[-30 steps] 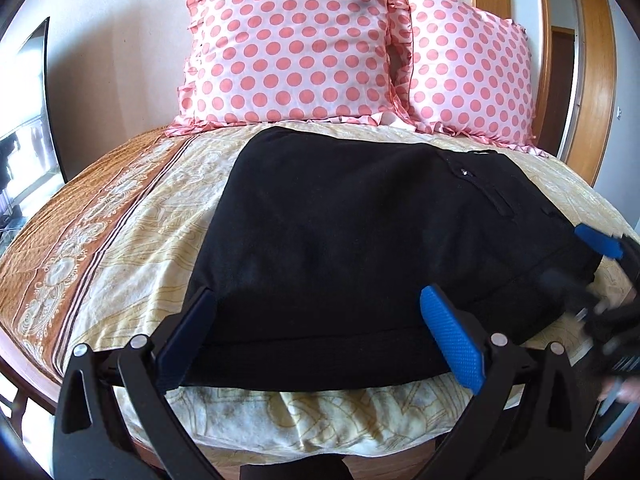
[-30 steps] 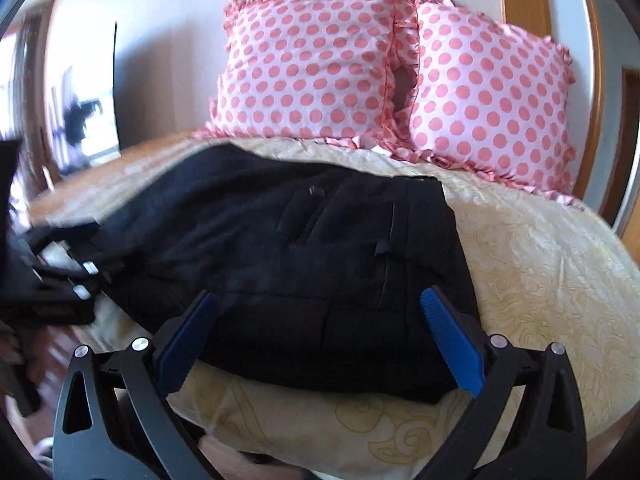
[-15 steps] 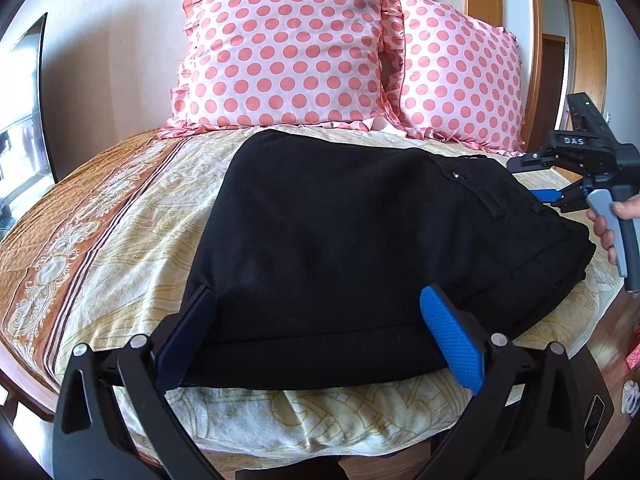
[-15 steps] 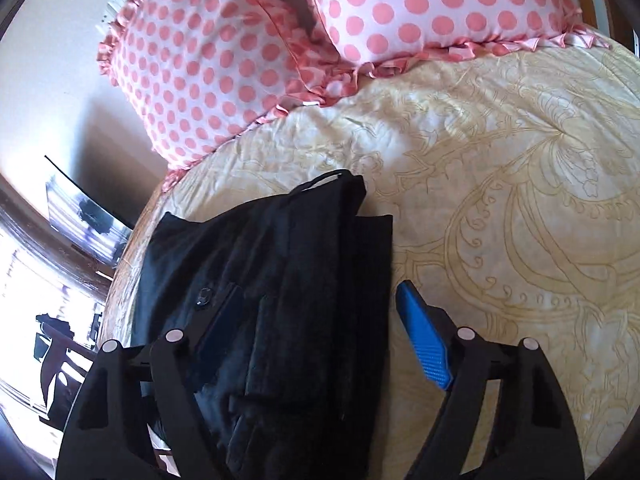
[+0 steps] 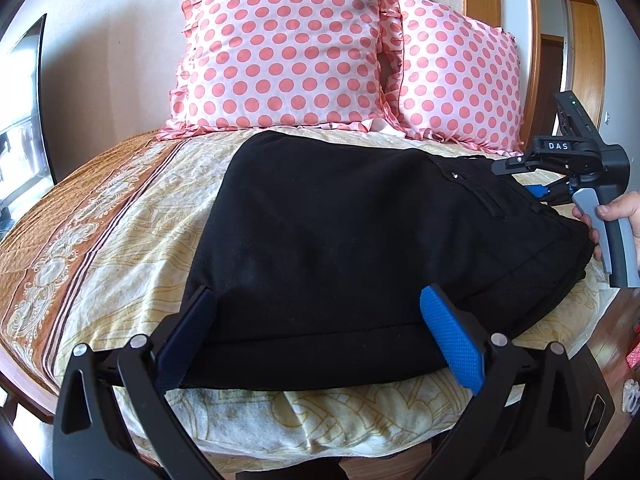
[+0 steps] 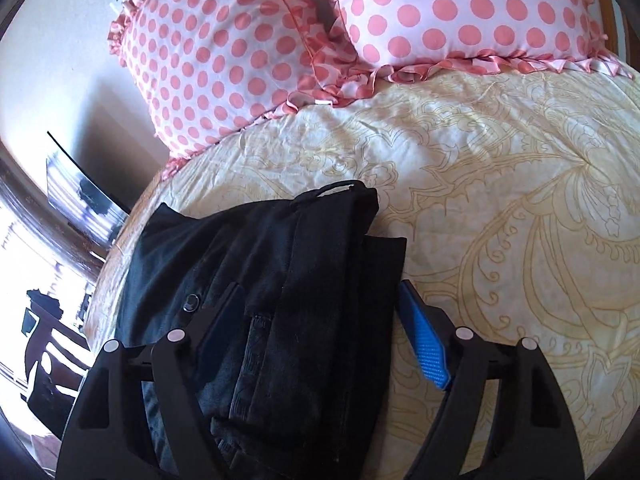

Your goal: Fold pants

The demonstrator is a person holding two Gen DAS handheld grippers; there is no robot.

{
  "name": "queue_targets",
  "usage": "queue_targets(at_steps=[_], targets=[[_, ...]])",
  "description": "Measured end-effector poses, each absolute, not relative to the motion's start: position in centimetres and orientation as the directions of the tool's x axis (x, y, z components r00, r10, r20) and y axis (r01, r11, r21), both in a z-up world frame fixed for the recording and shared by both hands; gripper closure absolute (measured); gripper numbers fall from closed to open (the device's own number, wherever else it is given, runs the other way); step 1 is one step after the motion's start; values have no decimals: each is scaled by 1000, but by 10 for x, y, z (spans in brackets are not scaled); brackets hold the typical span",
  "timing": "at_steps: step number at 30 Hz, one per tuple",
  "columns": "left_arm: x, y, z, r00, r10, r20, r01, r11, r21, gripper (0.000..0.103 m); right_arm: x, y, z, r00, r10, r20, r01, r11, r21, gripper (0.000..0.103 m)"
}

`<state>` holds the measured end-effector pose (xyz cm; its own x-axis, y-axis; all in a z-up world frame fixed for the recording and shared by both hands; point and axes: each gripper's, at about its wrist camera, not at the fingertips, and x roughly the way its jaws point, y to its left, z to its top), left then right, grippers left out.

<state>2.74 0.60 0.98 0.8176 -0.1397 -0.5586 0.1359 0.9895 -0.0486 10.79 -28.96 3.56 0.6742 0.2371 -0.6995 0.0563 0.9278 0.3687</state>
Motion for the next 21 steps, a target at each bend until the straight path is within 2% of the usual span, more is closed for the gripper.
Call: queue_targets(at_steps=[8, 10, 15, 21], targets=[[28, 7, 9, 817, -140, -559, 136, 989, -49, 2, 96, -233, 60, 680, 238, -694, -189, 971, 147, 23], [28, 7, 9, 817, -142, -558, 139, 989, -49, 2, 100, -236, 57, 668, 196, -717, -144, 980, 134, 23], [28, 6, 11, 816, -146, -559, 144, 988, -49, 2, 111, -267, 44, 637, 164, -753, -2, 977, 212, 23], [27, 6, 10, 817, -145, -558, 142, 989, -49, 2, 114, -276, 32, 600, 197, -776, 27, 964, 266, 24]])
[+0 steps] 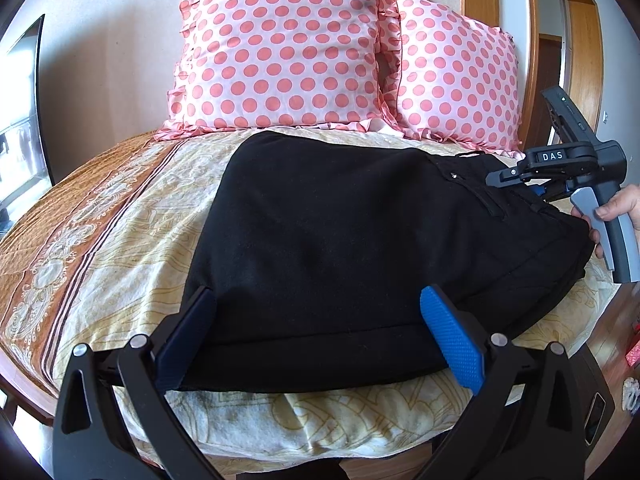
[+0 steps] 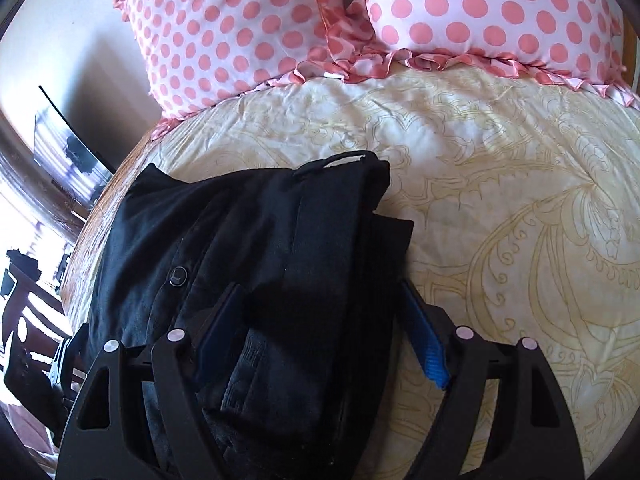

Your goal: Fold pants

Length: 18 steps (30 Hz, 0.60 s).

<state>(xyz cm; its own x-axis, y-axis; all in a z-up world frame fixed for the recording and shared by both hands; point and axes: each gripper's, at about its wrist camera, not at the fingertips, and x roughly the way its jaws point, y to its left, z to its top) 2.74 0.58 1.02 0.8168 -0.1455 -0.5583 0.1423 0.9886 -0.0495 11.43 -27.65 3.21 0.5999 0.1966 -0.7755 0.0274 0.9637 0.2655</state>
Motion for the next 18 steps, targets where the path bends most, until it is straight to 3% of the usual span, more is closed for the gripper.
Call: queue_targets(at_steps=[4, 11, 12, 14, 18], targets=[[27, 6, 10, 816, -147, -559, 144, 988, -51, 2, 113, -263, 37, 624, 223, -749, -64, 970, 235, 46], [29, 6, 18, 796, -185, -576, 169, 982, -81, 2, 121, -275, 33, 612, 277, -741, -48, 948, 315, 49], [30, 10, 22, 783, -215, -584, 190, 976, -105, 2, 121, -275, 34, 615, 280, -737, -52, 947, 316, 61], [33, 23, 34, 764, -279, -581, 213, 960, -180, 2, 116, -272, 41, 635, 289, -717, -86, 948, 307, 75], [51, 66, 60, 754, -379, -537, 197, 910, -365, 2, 107, -260, 59, 673, 331, -662, -180, 941, 288, 80]])
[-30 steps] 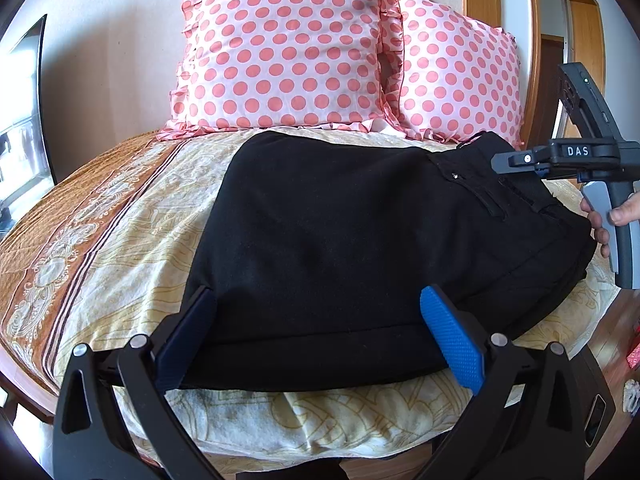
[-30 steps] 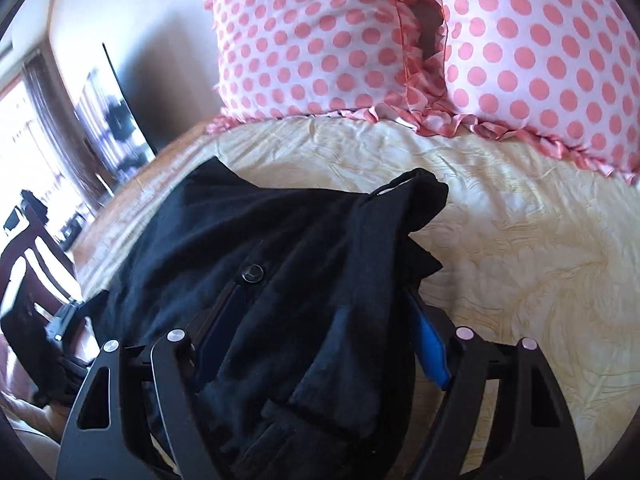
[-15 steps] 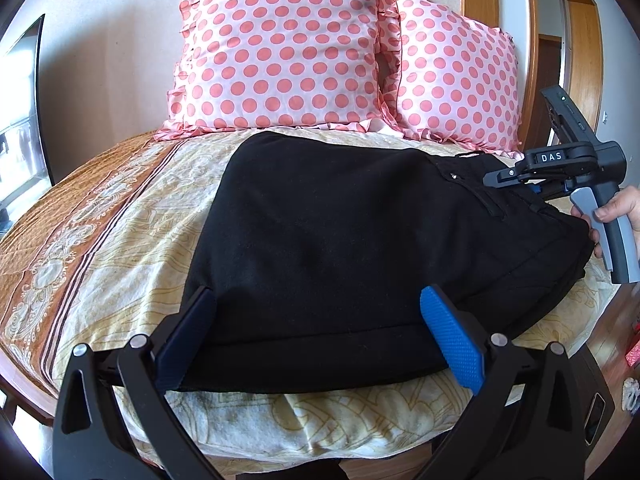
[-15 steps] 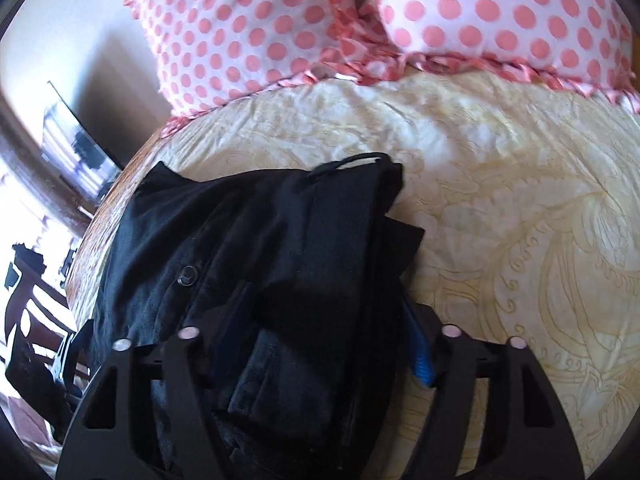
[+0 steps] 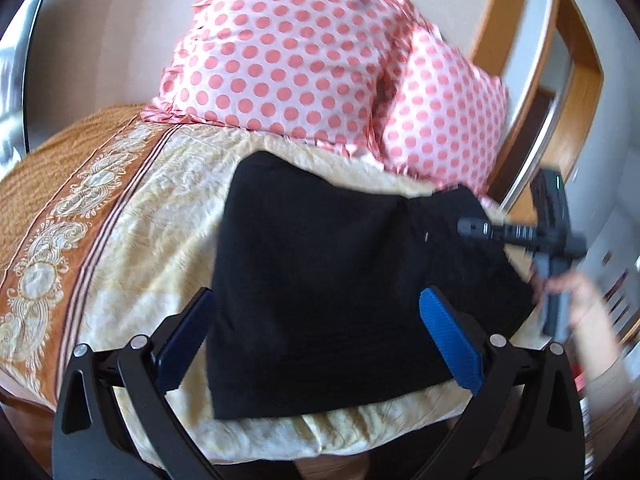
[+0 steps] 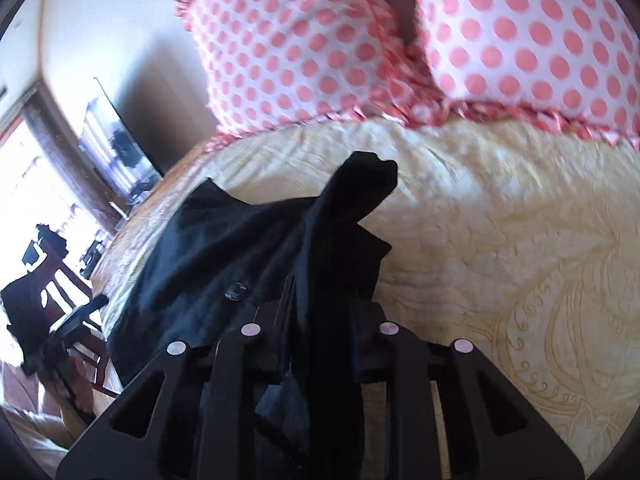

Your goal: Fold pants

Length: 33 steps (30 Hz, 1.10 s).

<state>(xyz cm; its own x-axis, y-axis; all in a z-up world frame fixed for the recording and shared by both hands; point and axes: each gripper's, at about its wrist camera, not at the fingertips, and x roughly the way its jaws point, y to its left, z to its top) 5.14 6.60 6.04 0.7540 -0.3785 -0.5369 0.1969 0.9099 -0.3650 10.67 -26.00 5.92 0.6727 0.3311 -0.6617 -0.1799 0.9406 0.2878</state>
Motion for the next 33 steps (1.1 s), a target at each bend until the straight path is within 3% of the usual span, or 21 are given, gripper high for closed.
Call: queue_targets(at_steps=[3, 11, 19, 26, 31, 33], targets=[[81, 89, 68, 726, -406, -555, 177, 891, -419, 2, 108, -252, 64, 674, 327, -663, -206, 944, 256, 80], [174, 102, 63, 574, -410, -709, 145, 903, -404, 4, 113, -267, 50, 661, 328, -674, -158, 940, 303, 80], [218, 93, 36, 445, -425, -788, 98, 898, -429, 27, 115, -273, 43, 650, 330, -685, -134, 936, 325, 80], [217, 72, 36, 434, -431, -791, 150, 901, -408, 32, 117, -281, 36, 644, 350, -680, -113, 923, 368, 80], [213, 71, 43, 444, -465, -766, 165, 883, -440, 53, 118, -285, 32, 639, 355, -683, -83, 914, 398, 79], [212, 73, 43, 444, -468, -764, 160, 880, -447, 59, 119, -288, 31, 635, 355, -687, -64, 910, 410, 73]])
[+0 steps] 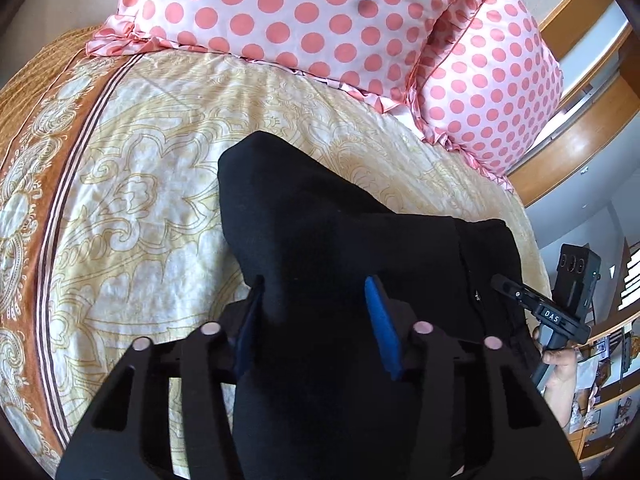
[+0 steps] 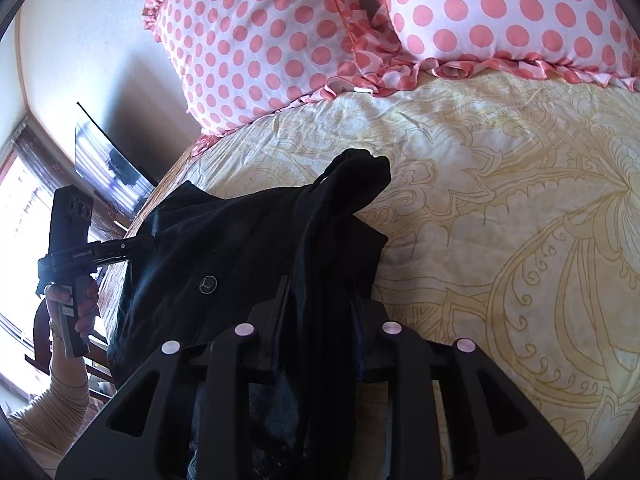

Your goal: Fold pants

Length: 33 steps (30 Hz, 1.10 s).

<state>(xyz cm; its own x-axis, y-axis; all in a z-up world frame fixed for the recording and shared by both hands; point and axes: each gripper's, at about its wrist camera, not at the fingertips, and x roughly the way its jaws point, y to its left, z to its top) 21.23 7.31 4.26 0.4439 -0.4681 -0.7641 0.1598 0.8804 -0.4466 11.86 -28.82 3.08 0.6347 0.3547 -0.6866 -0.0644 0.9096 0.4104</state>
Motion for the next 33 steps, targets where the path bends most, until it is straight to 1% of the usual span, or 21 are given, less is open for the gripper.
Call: queue_targets(at_steps=[1, 6, 8, 9, 10, 11, 12, 13, 15, 19, 24, 30, 33], targets=[[213, 75, 41, 442, -465, -767, 157, 882, -444, 63, 119, -290, 30, 632, 355, -689, -55, 907, 418, 72], [217, 79, 34, 427, -479, -767, 145, 873, -465, 65, 123, -293, 28, 623, 379, -684, -42, 890, 454, 67], [217, 80, 32, 429, -473, -770, 137, 876, -461, 71, 124, -296, 27, 621, 394, -678, -39, 879, 476, 67], [217, 79, 32, 433, -464, -772, 135, 881, -454, 79, 124, -296, 27, 622, 396, -676, -39, 877, 478, 67], [216, 79, 32, 446, -453, -772, 134, 887, -443, 84, 123, -295, 27, 624, 391, -676, -45, 882, 468, 69], [215, 79, 33, 454, -446, -771, 138, 890, -434, 90, 122, -293, 29, 631, 381, -676, -56, 892, 449, 73], [214, 78, 35, 464, -443, -767, 146, 892, -428, 93, 121, -291, 30, 636, 378, -673, -64, 895, 442, 78], [212, 77, 38, 477, -440, -761, 156, 894, -420, 95, 120, -290, 31, 640, 377, -669, -68, 895, 440, 79], [209, 77, 42, 494, -439, -751, 164, 895, -415, 96, 120, -291, 34, 650, 386, -655, -67, 888, 456, 83], [208, 74, 54, 528, -442, -725, 190, 894, -406, 99, 124, -293, 40, 659, 396, -640, -71, 879, 471, 85], [219, 72, 75, 571, -458, -681, 215, 885, -414, 99, 140, -297, 52, 678, 404, -614, -71, 868, 492, 86], [256, 66, 99, 640, -423, -642, 213, 900, -381, 100, 184, -304, 65, 705, 390, -592, -70, 869, 489, 87], [282, 66, 104, 681, -379, -626, 186, 917, -354, 100, 210, -308, 71, 721, 384, -576, -73, 870, 487, 87]])
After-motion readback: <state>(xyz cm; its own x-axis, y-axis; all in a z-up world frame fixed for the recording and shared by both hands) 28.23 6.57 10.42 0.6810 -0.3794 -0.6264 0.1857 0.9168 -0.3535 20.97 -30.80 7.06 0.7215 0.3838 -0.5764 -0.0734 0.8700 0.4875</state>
